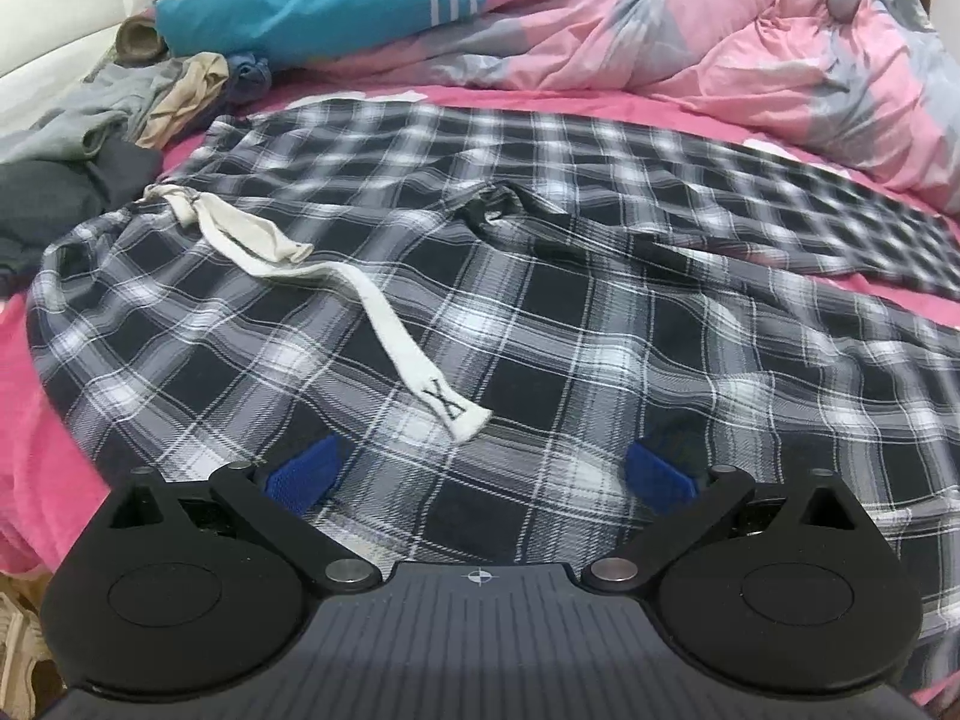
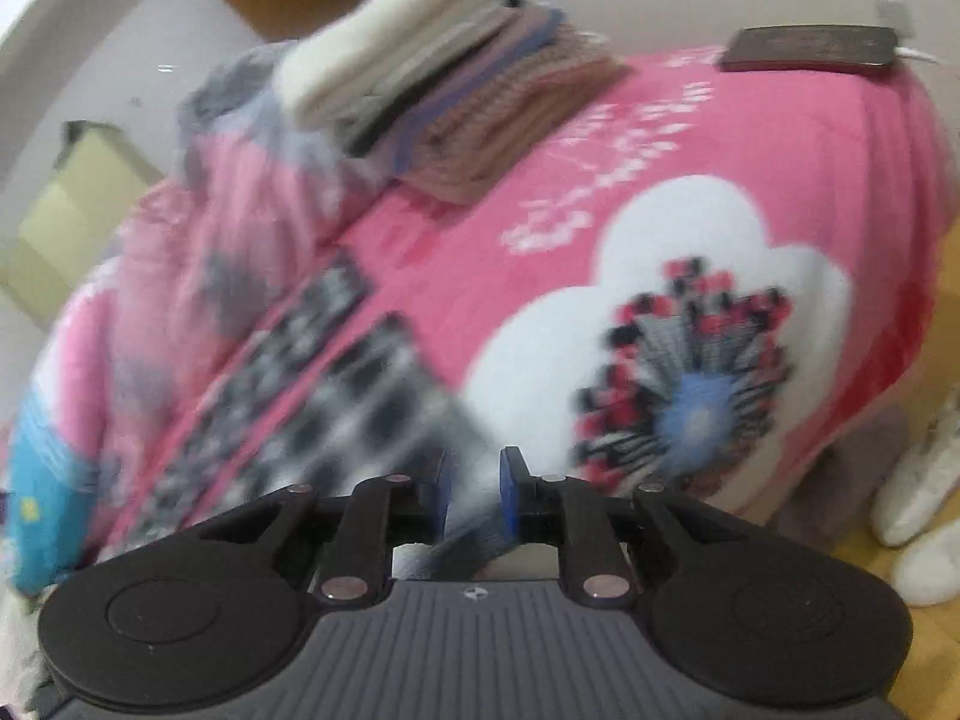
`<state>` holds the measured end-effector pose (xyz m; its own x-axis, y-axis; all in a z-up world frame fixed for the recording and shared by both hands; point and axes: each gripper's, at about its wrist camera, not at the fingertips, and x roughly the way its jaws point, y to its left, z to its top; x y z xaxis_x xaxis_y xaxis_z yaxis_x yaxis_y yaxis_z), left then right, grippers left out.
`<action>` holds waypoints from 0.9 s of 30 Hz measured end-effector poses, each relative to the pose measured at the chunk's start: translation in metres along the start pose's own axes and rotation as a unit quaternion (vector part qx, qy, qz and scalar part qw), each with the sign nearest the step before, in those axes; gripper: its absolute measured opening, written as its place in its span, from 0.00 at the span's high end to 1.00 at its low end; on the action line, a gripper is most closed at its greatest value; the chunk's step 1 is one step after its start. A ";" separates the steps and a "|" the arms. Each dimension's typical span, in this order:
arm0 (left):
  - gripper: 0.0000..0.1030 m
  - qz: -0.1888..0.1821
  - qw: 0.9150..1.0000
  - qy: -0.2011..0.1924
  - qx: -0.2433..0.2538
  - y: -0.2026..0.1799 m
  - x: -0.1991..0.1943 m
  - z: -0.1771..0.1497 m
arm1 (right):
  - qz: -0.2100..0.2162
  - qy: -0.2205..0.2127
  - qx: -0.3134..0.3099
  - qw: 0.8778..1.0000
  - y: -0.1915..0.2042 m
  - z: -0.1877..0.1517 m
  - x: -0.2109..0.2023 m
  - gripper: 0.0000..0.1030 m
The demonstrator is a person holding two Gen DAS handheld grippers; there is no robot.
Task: Fold clothes
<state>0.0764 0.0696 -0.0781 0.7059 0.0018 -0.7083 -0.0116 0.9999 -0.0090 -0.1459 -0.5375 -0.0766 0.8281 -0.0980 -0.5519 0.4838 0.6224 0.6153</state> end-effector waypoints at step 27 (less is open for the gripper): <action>0.00 0.148 0.985 -0.074 -0.053 0.103 -0.079 0.007 | 0.185 0.157 -0.200 0.949 0.179 -0.104 0.073 0.77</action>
<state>0.0245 0.1731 -0.0183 0.7558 0.3023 -0.5808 -0.3002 0.9483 0.1029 -0.0281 -0.3525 -0.0657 0.7644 0.3830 -0.5187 -0.0233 0.8204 0.5713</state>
